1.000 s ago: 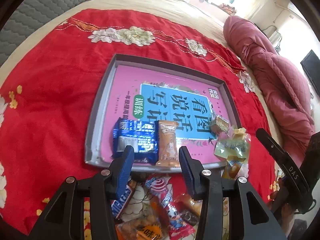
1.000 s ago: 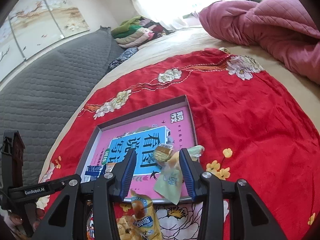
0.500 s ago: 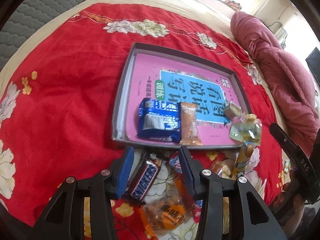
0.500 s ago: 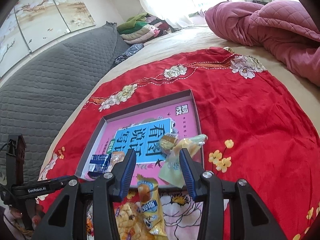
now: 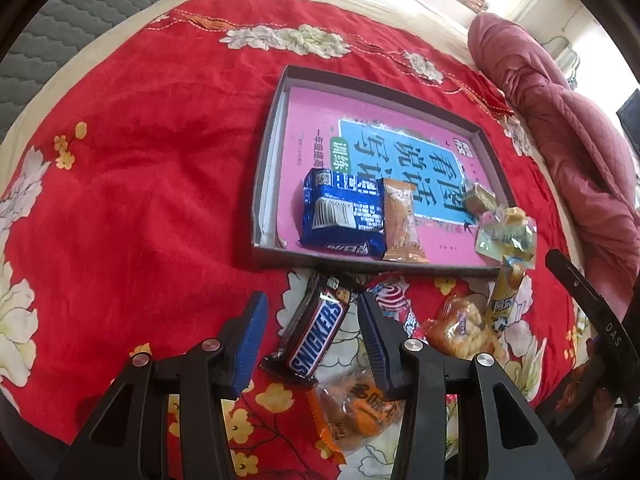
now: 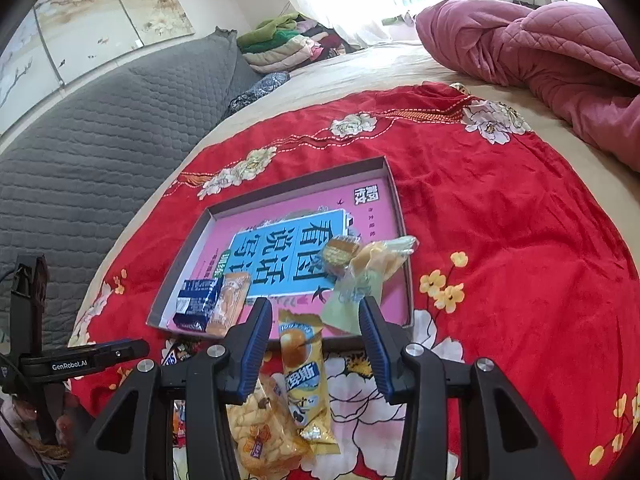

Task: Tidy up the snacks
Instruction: 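Grasp the Snickers bar with the left gripper while the right grasps the yellow stick snack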

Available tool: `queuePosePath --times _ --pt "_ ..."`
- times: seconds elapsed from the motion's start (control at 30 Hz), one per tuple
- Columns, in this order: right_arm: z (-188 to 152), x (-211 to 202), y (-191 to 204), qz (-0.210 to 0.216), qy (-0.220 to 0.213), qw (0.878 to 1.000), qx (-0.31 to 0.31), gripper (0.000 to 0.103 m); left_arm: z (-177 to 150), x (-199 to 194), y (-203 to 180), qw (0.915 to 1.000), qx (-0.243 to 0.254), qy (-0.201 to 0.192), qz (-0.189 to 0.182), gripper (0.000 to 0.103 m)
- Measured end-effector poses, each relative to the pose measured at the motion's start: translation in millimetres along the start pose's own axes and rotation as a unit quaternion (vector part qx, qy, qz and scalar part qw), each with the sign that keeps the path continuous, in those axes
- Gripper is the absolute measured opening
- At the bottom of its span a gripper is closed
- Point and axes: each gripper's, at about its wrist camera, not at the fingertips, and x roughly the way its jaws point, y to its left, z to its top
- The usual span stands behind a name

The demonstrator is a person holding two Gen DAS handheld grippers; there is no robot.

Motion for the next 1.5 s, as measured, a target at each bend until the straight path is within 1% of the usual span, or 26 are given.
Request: queuePosePath --times 0.3,0.57,0.93,1.0,1.13,1.17,1.33,1.5 --pt "-12.1 5.2 10.6 0.002 0.029 1.0 -0.012 0.045 -6.8 9.2 -1.1 0.9998 0.008 0.016 -0.001 0.048" --pt "-26.3 13.1 16.4 -0.001 0.067 0.998 -0.023 0.045 -11.1 16.7 -3.3 0.9996 0.014 0.023 -0.003 0.048" --pt "-33.4 32.7 17.5 0.001 0.09 0.995 -0.041 0.045 -14.4 29.6 -4.4 0.9993 0.021 0.032 0.001 0.048" --pt "-33.6 35.9 18.7 0.009 0.091 0.995 -0.045 0.038 -14.9 31.6 -4.3 0.9992 0.022 0.033 0.002 0.048" --pt "-33.5 40.2 20.0 0.01 0.095 0.994 -0.052 0.03 -15.7 36.5 -4.3 0.999 0.026 0.035 0.009 0.048" --pt "-33.2 41.2 18.7 0.017 0.097 0.994 -0.047 0.026 -16.0 38.2 -4.3 0.999 0.026 0.036 0.011 0.048" --pt "-32.1 43.5 17.2 0.022 0.099 0.994 -0.044 0.026 -14.8 44.4 -5.6 0.9988 0.032 0.033 0.017 0.048" --pt "-32.1 49.8 21.5 0.008 0.104 0.993 -0.061 0.026 -14.5 49.8 -10.1 0.9985 0.043 0.025 0.022 0.048"
